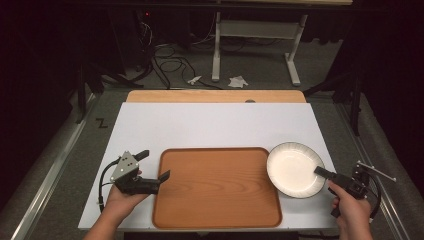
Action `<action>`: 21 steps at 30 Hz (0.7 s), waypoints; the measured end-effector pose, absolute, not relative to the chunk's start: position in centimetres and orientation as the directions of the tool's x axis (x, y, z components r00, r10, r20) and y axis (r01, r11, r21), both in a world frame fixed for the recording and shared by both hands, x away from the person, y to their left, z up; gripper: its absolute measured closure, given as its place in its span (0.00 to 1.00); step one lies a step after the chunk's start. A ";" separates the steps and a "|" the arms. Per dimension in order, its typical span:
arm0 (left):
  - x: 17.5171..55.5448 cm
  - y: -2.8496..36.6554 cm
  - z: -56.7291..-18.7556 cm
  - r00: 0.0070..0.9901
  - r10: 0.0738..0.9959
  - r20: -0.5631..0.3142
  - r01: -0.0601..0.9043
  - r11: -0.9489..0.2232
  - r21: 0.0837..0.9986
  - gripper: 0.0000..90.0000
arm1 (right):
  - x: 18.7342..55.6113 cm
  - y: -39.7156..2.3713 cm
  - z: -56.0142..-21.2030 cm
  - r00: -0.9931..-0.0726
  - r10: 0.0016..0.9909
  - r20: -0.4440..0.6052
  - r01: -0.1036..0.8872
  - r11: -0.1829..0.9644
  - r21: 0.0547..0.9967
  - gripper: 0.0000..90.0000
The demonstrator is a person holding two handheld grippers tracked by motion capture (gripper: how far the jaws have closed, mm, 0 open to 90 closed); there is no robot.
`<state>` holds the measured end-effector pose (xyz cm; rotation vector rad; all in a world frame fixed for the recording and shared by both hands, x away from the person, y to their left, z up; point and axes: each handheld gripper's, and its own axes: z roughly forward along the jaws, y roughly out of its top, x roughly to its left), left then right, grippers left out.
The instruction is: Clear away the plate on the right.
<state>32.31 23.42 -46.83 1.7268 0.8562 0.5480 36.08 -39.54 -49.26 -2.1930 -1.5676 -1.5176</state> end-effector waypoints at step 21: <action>31.8 24.6 -46.9 0.604 0.795 -0.063 0.277 -0.135 0.951 0.01 | 39.7 -32.7 -47.1 -0.123 0.709 0.694 0.804 -0.339 0.488 0.94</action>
